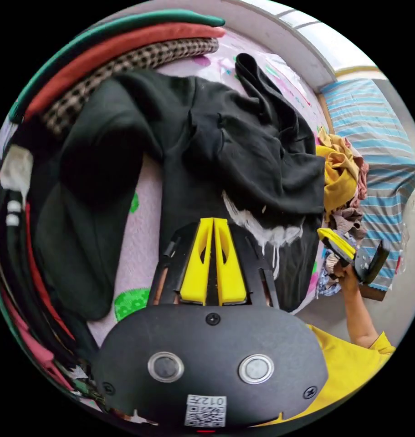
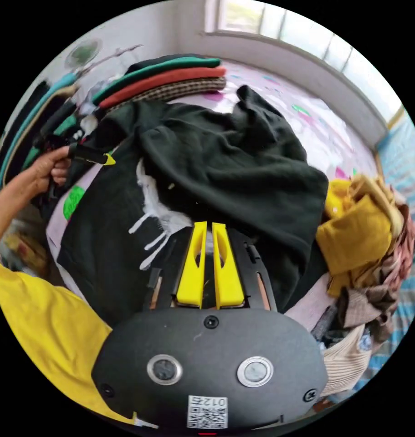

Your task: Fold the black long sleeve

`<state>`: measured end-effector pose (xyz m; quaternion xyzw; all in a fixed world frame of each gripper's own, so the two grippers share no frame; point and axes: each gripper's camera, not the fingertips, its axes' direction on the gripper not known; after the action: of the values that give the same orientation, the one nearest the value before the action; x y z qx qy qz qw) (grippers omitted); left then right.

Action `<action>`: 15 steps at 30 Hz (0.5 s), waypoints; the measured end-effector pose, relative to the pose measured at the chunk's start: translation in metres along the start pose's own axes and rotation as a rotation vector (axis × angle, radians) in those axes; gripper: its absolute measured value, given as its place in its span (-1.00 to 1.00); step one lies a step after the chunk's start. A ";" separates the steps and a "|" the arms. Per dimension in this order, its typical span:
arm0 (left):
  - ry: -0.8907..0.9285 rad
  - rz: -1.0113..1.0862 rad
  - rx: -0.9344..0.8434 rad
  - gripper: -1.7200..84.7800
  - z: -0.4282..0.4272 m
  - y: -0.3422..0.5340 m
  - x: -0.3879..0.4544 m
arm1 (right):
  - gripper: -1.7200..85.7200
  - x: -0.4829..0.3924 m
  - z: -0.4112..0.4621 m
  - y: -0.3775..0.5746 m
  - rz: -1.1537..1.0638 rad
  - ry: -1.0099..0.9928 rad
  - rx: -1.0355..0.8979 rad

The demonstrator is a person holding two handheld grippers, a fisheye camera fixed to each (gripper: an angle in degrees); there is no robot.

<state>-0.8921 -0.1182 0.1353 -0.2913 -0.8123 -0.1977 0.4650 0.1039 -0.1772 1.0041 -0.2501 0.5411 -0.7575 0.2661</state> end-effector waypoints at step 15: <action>-0.391 0.585 -0.195 -0.77 0.019 -0.189 0.108 | -0.77 0.301 0.006 -0.099 0.173 0.115 0.006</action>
<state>-1.0711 -0.2176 0.2105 -0.5868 -0.7454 -0.0735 0.3077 -0.1255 -0.3572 1.1273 -0.1576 0.5730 -0.7463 0.2997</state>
